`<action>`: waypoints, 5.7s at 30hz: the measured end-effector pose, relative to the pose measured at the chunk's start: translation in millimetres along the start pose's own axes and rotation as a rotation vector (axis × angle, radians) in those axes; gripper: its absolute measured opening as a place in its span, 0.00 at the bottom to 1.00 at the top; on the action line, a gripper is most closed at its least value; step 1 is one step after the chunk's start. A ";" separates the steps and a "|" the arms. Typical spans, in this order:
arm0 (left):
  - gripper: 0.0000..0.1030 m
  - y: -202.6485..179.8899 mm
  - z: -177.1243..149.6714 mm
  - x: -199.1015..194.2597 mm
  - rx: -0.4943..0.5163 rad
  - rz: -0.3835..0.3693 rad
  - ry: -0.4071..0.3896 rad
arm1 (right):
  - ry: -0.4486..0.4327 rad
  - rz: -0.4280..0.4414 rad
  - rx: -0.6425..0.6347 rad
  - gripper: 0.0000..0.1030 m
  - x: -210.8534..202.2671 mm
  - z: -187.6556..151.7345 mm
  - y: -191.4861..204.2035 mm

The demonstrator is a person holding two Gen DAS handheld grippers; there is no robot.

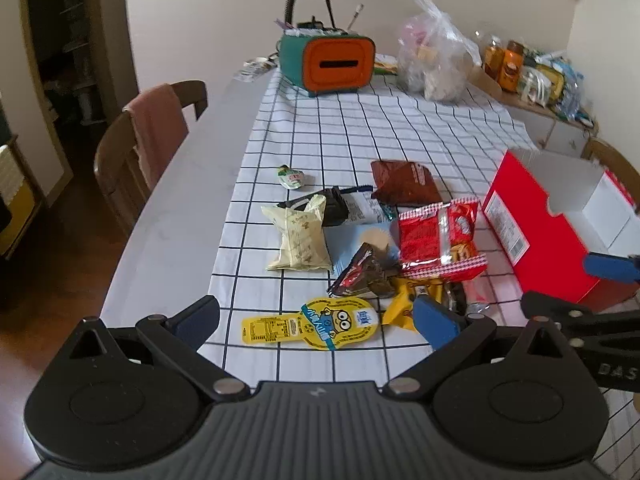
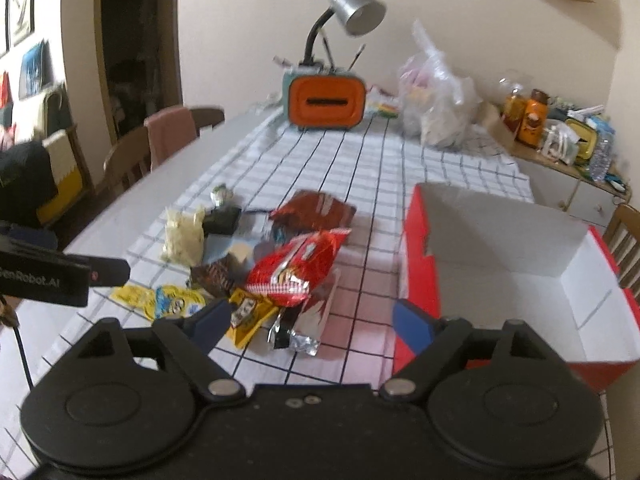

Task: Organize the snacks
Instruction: 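Grasp the yellow Minion snack with the left tool while the right tool grasps the silver foil bar, then carry the Minion snack with the left tool while the right tool carries the foil bar into the red box, then open the left tool over the box while the right tool releases the foil bar inside, then move both tools back from the box toward the snack pile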

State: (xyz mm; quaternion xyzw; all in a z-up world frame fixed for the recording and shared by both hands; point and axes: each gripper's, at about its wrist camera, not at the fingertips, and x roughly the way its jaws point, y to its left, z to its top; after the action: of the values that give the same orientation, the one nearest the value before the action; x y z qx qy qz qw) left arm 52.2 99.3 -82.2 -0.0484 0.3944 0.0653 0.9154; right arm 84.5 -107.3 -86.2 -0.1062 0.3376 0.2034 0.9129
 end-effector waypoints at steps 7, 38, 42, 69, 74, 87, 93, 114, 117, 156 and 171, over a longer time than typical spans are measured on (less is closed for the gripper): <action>0.94 6.3 -5.0 42.4 0.124 -0.038 0.064 | 0.108 -0.002 0.019 0.75 45.7 1.9 11.0; 0.61 -8.0 -10.6 105.1 0.515 -0.250 0.158 | 0.296 -0.039 0.147 0.43 129.2 14.3 -2.4; 0.57 -8.5 -11.8 104.5 0.490 -0.237 0.147 | 0.285 -0.041 0.155 0.42 120.8 11.2 -5.3; 0.49 -2.2 -19.2 77.2 0.280 -0.205 0.168 | 0.213 0.012 0.292 0.40 6.0 -21.3 -16.3; 0.49 -9.7 -15.0 56.8 0.228 -0.162 0.145 | 0.164 0.043 0.259 0.40 -12.4 -15.6 -30.1; 0.49 -107.2 31.3 5.9 0.198 -0.124 0.049 | 0.041 0.053 0.198 0.40 -43.0 7.1 -131.4; 0.49 -173.1 52.6 6.0 0.208 -0.145 0.031 | 0.038 0.001 0.202 0.40 -33.7 5.0 -190.7; 0.49 -327.3 65.3 96.8 0.366 -0.107 0.185 | 0.240 -0.071 0.122 0.40 40.4 -9.2 -274.7; 0.49 -332.0 66.5 100.3 0.373 -0.111 0.200 | 0.264 -0.057 0.113 0.40 45.8 -10.4 -274.1; 0.69 -261.9 78.4 3.3 0.206 -0.165 -0.002 | -0.007 0.046 0.151 0.44 -60.9 8.3 -244.4; 0.82 -195.2 49.6 -37.7 0.201 -0.150 -0.105 | -0.117 0.084 0.093 0.92 -80.8 11.7 -178.9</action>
State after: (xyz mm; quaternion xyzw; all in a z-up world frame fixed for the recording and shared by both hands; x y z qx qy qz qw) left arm 92.8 -89.4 -13.6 0.0176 0.3459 -0.0406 0.9372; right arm 114.8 -287.7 -14.0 -0.0374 0.2969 0.2314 0.9257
